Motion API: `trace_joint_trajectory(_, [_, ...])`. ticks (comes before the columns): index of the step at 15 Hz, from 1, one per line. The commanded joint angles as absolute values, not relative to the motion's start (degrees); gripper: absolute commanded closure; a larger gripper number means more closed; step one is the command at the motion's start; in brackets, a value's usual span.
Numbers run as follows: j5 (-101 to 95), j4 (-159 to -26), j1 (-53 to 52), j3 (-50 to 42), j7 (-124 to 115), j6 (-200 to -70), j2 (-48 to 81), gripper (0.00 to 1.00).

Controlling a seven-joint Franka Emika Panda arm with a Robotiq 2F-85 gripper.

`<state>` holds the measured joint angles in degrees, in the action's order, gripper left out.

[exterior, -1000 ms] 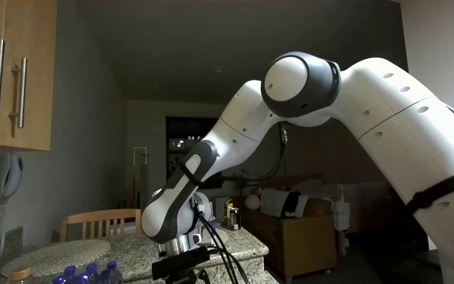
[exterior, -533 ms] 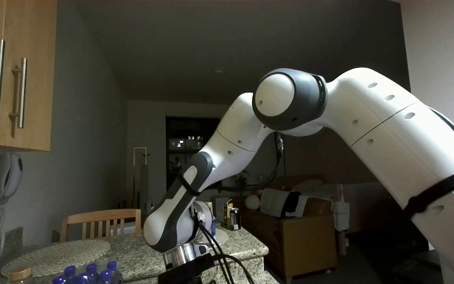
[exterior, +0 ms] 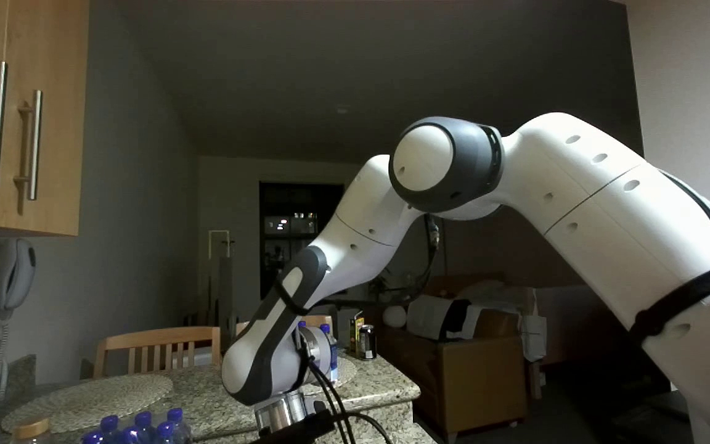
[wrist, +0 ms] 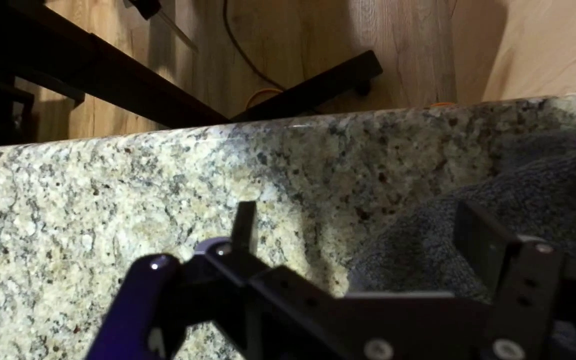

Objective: Move the grey towel to the right.

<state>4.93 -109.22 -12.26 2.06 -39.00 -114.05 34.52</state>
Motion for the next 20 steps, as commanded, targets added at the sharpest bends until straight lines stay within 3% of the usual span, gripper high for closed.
trace_joint_trajectory(1, [6.35, -110.19, -12.18, 2.26, -37.84, -116.91, 34.61, 0.0])
trace_joint_trajectory(20, [6.99, -103.39, -11.32, 2.66, -34.79, -119.01, 42.01, 0.0])
